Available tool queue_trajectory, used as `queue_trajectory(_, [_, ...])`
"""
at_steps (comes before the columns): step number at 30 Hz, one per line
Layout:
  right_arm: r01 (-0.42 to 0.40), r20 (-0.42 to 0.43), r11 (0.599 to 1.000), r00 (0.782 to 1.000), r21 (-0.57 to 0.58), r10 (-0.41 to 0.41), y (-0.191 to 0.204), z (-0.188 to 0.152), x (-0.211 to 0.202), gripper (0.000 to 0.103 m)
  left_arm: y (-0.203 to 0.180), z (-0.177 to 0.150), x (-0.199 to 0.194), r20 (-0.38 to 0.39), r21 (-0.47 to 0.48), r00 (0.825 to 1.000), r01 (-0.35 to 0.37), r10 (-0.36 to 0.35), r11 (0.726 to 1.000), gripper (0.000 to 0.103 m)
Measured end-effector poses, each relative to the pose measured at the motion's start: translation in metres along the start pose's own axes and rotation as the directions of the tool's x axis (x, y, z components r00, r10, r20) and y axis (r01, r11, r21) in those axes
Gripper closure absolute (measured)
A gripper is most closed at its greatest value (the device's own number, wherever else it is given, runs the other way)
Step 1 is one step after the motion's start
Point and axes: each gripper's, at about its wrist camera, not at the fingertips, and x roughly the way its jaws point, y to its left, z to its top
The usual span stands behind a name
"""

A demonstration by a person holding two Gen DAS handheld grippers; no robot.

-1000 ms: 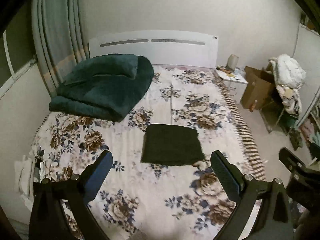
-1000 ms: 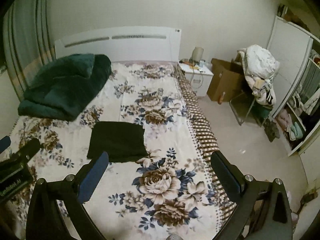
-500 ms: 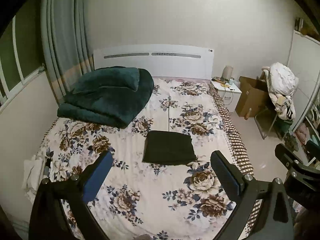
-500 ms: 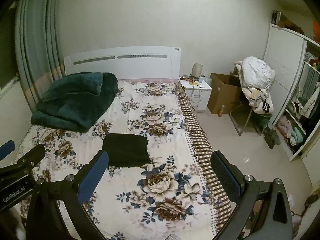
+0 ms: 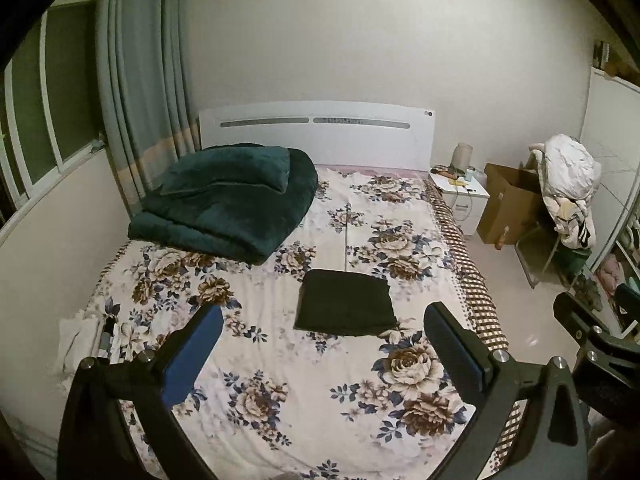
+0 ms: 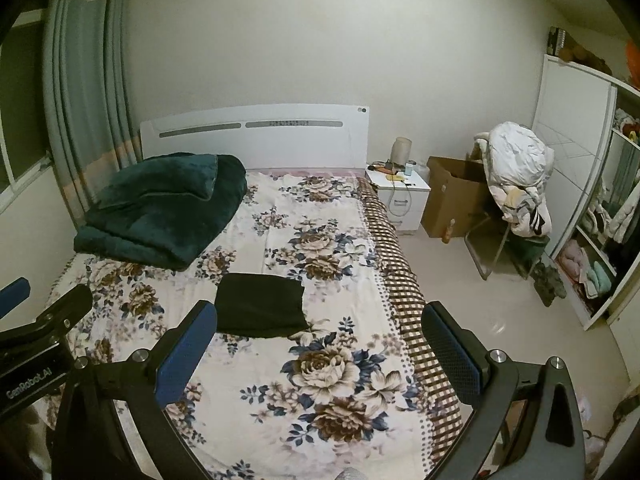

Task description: Fold small clothes

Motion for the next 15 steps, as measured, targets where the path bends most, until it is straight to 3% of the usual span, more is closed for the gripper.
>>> queue_trajectory(10, [-0.028, -0.053, 1.000, 0.998, -0.011, 0.028, -0.0033, 0.0040, 0.0017, 0.000, -0.0063, -0.0004, -0.0024, -0.068, 0.013, 0.998, -0.017, 0.018, 1.000, 0.000])
queue_trajectory(15, [-0.034, -0.057, 0.999, 0.998, -0.016, 0.033, -0.0074, 0.0073, -0.0003, 0.000, -0.0078, 0.0035, -0.0080, -0.061, 0.009, 0.998, -0.012, 0.012, 1.000, 0.000])
